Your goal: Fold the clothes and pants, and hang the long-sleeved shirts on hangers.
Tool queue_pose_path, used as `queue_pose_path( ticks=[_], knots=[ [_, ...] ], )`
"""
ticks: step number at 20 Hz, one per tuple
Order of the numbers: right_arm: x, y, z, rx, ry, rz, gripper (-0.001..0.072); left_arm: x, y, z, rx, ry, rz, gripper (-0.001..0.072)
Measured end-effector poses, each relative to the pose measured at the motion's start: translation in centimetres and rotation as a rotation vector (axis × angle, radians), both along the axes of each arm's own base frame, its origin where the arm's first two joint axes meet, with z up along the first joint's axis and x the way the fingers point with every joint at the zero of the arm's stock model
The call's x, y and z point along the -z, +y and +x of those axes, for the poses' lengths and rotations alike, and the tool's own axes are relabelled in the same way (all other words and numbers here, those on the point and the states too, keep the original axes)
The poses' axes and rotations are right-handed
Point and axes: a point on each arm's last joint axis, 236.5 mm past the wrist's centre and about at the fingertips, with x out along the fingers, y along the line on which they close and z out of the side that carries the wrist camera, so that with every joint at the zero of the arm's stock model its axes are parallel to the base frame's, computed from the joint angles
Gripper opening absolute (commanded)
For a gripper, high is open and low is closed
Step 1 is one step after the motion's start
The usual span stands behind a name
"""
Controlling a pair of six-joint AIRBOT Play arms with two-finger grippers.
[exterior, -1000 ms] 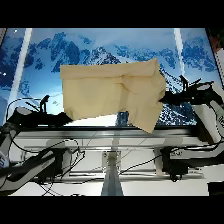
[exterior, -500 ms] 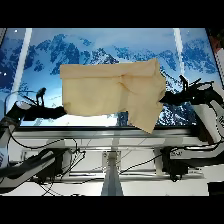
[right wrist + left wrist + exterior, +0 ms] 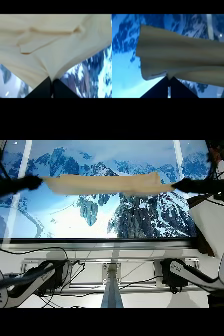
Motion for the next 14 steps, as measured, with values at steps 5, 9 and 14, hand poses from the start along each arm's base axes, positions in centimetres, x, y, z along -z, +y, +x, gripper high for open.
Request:
queue_pose_path(
  ticks=[5,9,14],
  knots=[
    [-19.5,1.9,-3.5,0.03,-0.509,-0.16,0.001,-19.0,-1.0,-3.0,-0.035,-0.459,0.069,0.0012],
    [-32.0,4.0,-10.6,0.117,-0.891,-0.27,0.001,-31.1,-1.4,-11.2,-0.136,-0.828,0.15,0.0012],
    [-39.3,4.1,-17.4,0.258,-1.168,-0.386,0.001,-39.4,-1.0,-21.1,-0.282,-1.16,0.266,0.0011]
  ],
)
